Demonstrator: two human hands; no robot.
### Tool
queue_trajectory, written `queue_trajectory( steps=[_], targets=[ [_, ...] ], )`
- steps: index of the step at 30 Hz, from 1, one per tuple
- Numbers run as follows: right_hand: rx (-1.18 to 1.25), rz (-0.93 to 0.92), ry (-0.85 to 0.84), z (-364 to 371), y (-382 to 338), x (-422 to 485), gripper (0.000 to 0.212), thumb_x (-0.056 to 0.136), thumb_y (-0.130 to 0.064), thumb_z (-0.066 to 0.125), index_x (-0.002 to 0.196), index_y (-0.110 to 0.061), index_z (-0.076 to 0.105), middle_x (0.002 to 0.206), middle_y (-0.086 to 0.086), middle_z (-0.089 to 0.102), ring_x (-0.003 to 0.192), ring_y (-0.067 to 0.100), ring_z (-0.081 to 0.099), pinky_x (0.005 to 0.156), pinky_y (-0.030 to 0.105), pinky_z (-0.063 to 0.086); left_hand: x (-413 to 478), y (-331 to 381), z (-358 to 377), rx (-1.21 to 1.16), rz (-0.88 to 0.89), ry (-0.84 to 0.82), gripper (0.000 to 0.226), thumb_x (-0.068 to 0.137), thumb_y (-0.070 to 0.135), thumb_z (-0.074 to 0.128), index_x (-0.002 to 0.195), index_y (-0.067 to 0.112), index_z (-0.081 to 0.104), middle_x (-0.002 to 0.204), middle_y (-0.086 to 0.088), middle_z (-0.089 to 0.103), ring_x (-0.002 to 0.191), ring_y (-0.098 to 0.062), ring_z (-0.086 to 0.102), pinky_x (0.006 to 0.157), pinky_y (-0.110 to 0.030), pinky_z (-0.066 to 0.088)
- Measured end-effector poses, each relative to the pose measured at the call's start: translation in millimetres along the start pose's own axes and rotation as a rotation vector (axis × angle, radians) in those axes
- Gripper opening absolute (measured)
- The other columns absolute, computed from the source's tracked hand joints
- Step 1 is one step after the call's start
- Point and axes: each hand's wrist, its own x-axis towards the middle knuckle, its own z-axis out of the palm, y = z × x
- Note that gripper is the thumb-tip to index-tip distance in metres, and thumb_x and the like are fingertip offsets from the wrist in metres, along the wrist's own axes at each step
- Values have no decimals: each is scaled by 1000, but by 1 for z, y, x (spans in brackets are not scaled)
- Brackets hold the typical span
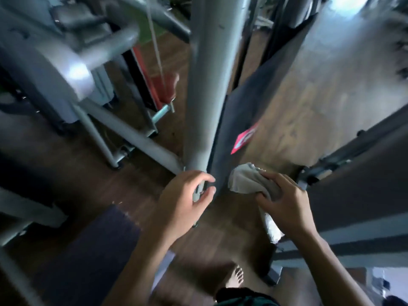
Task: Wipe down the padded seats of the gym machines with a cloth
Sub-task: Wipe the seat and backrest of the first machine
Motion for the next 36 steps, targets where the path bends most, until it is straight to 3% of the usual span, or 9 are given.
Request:
queue_trajectory(
  steps=[2, 7, 11, 17, 21, 24, 30, 33, 36],
  targets=[
    [8, 20, 66, -24, 21, 13, 50, 71, -17, 80, 117, -31, 71, 107, -16, 70, 92, 1, 62, 79, 2, 39, 31, 16, 30, -37, 52, -51, 16, 93, 32, 59, 102, 23, 69, 102, 15, 66, 100, -5, 63, 87, -32, 51],
    [93, 46, 157, -70, 67, 50, 50, 70, -40, 72, 120, -33, 70, 111, -17, 69, 96, 4, 65, 84, 30, 55, 102, 51, 88, -65, 118, -66, 14, 93, 26, 61, 104, 23, 69, 107, 16, 66, 105, -3, 64, 91, -30, 52],
    [105, 44, 190, -104, 99, 75, 54, 69, -48, 64, 120, -33, 69, 112, -20, 67, 100, 4, 65, 87, 37, 56, 151, 73, 125, -113, 125, -34, 16, 93, 24, 62, 106, 22, 70, 105, 14, 68, 104, -4, 65, 91, -31, 52],
    [23, 59, 236, -140, 137, 111, 54, 74, -49, 66, 126, -35, 66, 121, -17, 65, 107, 12, 65, 90, 42, 56, 214, 92, 173, -157, 140, -129, 26, 94, 39, 58, 112, 24, 69, 109, 18, 68, 106, -4, 65, 93, -34, 54],
    [21, 90, 237, -149, 159, 137, 52, 78, -33, 77, 129, -31, 66, 125, -15, 63, 111, 9, 61, 95, 39, 54, 255, 91, 200, -123, 161, -150, 16, 96, 21, 66, 112, 23, 70, 108, 16, 68, 106, -4, 64, 93, -31, 53],
    [67, 127, 237, -153, 178, 165, 51, 80, -30, 77, 130, -30, 65, 125, -16, 62, 111, 6, 60, 95, 34, 53, 290, 87, 220, -98, 177, -181, 14, 96, 23, 64, 109, 25, 70, 107, 14, 67, 106, -6, 64, 93, -31, 53],
    [17, 153, 353, -158, 205, 237, 48, 80, -24, 79, 127, -25, 67, 119, -15, 62, 105, -14, 54, 91, 2, 38, 367, 76, 255, -75, 214, -204, 18, 94, 19, 64, 110, 22, 73, 112, 10, 71, 109, -7, 64, 98, -36, 53],
    [1, 155, 410, -160, 211, 274, 46, 80, -20, 81, 125, -21, 69, 117, -14, 64, 105, -17, 54, 89, 0, 37, 408, 74, 272, -35, 241, -191, 17, 96, 17, 65, 110, 18, 73, 113, 5, 72, 108, -11, 64, 97, -38, 53],
    [12, 179, 444, -161, 218, 310, 44, 81, -25, 78, 123, -22, 70, 117, -12, 67, 102, -9, 59, 89, 3, 41, 443, 75, 289, -75, 233, -204, 17, 99, 20, 62, 112, 17, 71, 113, 4, 71, 106, -11, 64, 95, -34, 52]
  ],
)
